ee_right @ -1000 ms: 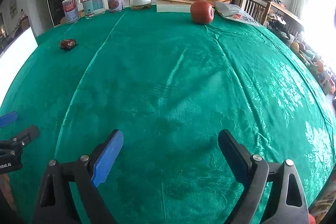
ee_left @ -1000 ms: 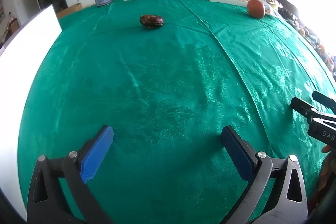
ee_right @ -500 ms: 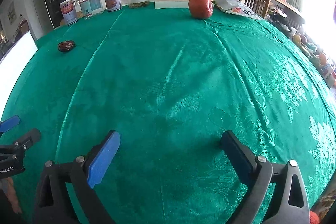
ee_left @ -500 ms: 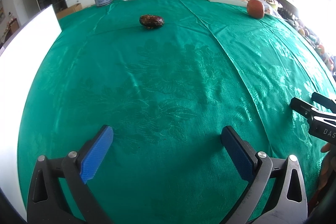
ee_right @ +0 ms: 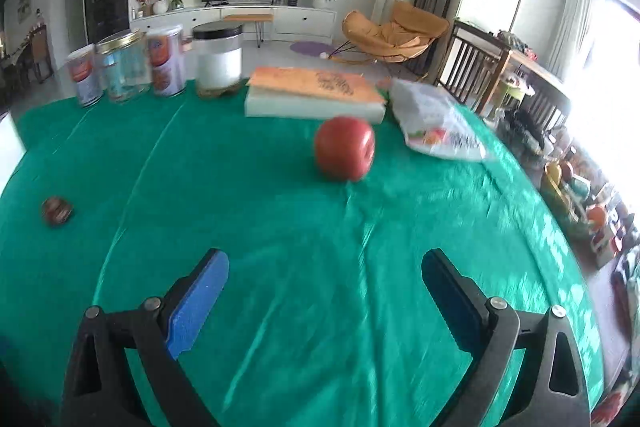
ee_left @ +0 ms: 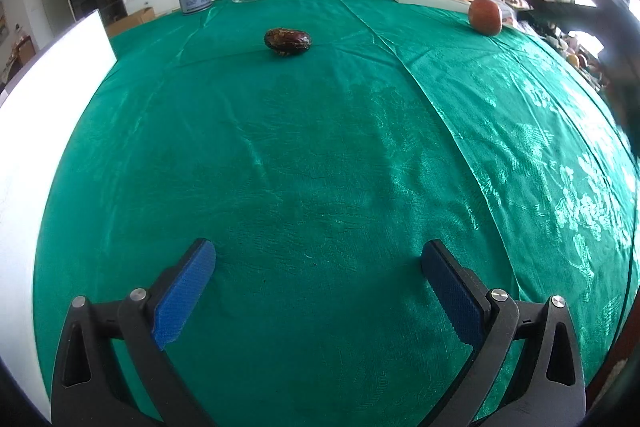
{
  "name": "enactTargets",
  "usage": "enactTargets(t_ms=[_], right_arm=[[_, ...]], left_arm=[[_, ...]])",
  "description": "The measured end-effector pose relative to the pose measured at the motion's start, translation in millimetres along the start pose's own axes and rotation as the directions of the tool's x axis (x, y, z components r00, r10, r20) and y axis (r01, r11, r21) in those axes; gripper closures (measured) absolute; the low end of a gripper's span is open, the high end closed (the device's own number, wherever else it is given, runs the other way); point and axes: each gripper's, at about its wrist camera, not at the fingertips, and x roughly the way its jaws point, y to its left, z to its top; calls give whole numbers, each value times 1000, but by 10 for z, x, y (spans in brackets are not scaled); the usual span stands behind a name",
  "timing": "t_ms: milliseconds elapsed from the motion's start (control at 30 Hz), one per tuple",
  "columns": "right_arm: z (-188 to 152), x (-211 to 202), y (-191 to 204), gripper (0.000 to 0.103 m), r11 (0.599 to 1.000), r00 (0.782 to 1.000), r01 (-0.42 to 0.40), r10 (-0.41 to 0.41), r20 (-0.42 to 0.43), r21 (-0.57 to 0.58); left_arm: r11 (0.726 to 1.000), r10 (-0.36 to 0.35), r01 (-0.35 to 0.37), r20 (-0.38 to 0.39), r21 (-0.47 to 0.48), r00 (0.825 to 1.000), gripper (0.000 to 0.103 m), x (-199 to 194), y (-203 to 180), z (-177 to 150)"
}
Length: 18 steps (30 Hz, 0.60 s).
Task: Organize fruits
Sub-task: 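Move the right gripper to the red apple and close on it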
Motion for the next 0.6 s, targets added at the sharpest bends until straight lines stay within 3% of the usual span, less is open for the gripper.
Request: enactTargets(t_ms=[100, 200, 267, 300, 367, 433, 500, 567, 600], right_arm=[[578, 527, -52, 6, 1000, 999, 17, -18, -48, -16], [883, 999, -45, 9, 999, 991, 42, -39, -127, 19], [955, 1178, -42, 21, 997, 987, 71, -65, -150, 32], [957, 1252, -31, 36, 996, 982, 83, -77, -171, 31], [933, 1400, -22, 41, 996, 967, 86, -77, -242, 26], [938, 1378, -61, 43, 996, 968, 81, -68, -241, 46], [887, 1297, -141, 43, 994, 971, 35, -10, -237, 103], [771, 1138, -238, 43, 978, 971, -57, 101, -218, 201], [700, 1018, -295, 43, 953, 961, -140, 196, -193, 269]], left_arm=[[1000, 0, 0, 0, 0, 1000, 1, 1, 0, 0], [1000, -1, 1, 0, 0, 1000, 1, 1, 0, -2], [1000, -3, 3, 1, 2, 1000, 1, 2, -5, -2], [1000, -3, 3, 1, 3, 1000, 1, 2, -9, 1], [1000, -5, 5, 0, 3, 1000, 1, 4, -14, 3], [1000, -7, 7, 0, 3, 1000, 1, 7, -21, 9], [1000, -7, 7, 0, 3, 1000, 1, 6, -20, 8], [1000, -8, 8, 0, 3, 1000, 1, 6, -23, 10], [1000, -7, 7, 0, 3, 1000, 1, 6, -20, 7]])
